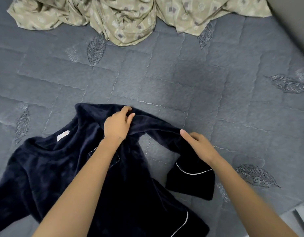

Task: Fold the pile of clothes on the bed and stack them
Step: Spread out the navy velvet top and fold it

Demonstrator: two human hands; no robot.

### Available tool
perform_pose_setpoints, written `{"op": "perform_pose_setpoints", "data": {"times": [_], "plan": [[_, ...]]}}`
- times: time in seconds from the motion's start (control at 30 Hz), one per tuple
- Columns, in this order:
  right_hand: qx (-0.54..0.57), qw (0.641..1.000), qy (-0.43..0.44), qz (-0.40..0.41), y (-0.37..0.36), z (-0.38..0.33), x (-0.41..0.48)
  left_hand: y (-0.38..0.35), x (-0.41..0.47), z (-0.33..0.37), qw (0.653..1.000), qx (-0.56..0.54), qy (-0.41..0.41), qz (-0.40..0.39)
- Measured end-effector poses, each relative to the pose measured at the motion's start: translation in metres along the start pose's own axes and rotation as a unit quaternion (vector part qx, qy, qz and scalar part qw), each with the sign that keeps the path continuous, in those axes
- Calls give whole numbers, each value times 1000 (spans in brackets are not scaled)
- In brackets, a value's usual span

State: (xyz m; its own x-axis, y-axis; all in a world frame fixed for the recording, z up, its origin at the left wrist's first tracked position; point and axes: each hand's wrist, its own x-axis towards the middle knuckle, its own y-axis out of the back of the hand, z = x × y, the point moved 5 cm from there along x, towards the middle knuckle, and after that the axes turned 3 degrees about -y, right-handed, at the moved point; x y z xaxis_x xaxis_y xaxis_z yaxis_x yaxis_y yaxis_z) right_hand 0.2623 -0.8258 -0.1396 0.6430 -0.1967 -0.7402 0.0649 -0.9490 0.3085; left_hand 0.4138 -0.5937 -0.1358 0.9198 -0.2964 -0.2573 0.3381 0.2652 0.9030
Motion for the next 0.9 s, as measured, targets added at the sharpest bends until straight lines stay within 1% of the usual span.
{"op": "perform_pose_setpoints", "data": {"times": [0.07,0.13,0.2,0.23,0.3,0.33,0.43,0.47,0.5,0.57,0.6,0.67,0.73,0.83,0.9], "plan": [[24,999,-32,3,-2,6,-1,-8,8,3,996,74,-19,-48],[85,995,-48,-19,-6,11,-3,-17,11,5,989,125,-30,-74],[127,989,-68,-18,-8,15,-2,-21,13,7,987,139,-45,-68],[121,990,-78,2,-7,17,0,-22,14,9,987,138,-59,-59],[82,992,-78,48,-3,24,7,-23,17,12,990,111,-84,-38],[69,994,-63,48,-4,26,9,-20,20,14,993,83,-85,-22],[57,998,-36,-7,-14,28,13,-2,31,24,995,-12,-82,55],[37,999,-28,-20,-16,28,13,5,36,29,993,-32,-83,77],[-13,1000,-12,-20,-16,28,14,9,42,34,991,-49,-83,95],[-141,990,17,17,-16,26,15,13,51,42,987,-86,-71,120],[-184,982,27,44,-16,25,15,13,54,43,985,-103,-59,127],[-217,970,49,98,-16,20,14,9,56,42,982,-123,-41,136],[-186,969,67,147,-11,15,15,5,52,38,981,-120,-37,145],[-83,963,87,240,21,5,22,3,46,27,985,-75,-20,153],[-31,959,94,264,47,-4,31,4,43,13,988,-40,14,150]]}}
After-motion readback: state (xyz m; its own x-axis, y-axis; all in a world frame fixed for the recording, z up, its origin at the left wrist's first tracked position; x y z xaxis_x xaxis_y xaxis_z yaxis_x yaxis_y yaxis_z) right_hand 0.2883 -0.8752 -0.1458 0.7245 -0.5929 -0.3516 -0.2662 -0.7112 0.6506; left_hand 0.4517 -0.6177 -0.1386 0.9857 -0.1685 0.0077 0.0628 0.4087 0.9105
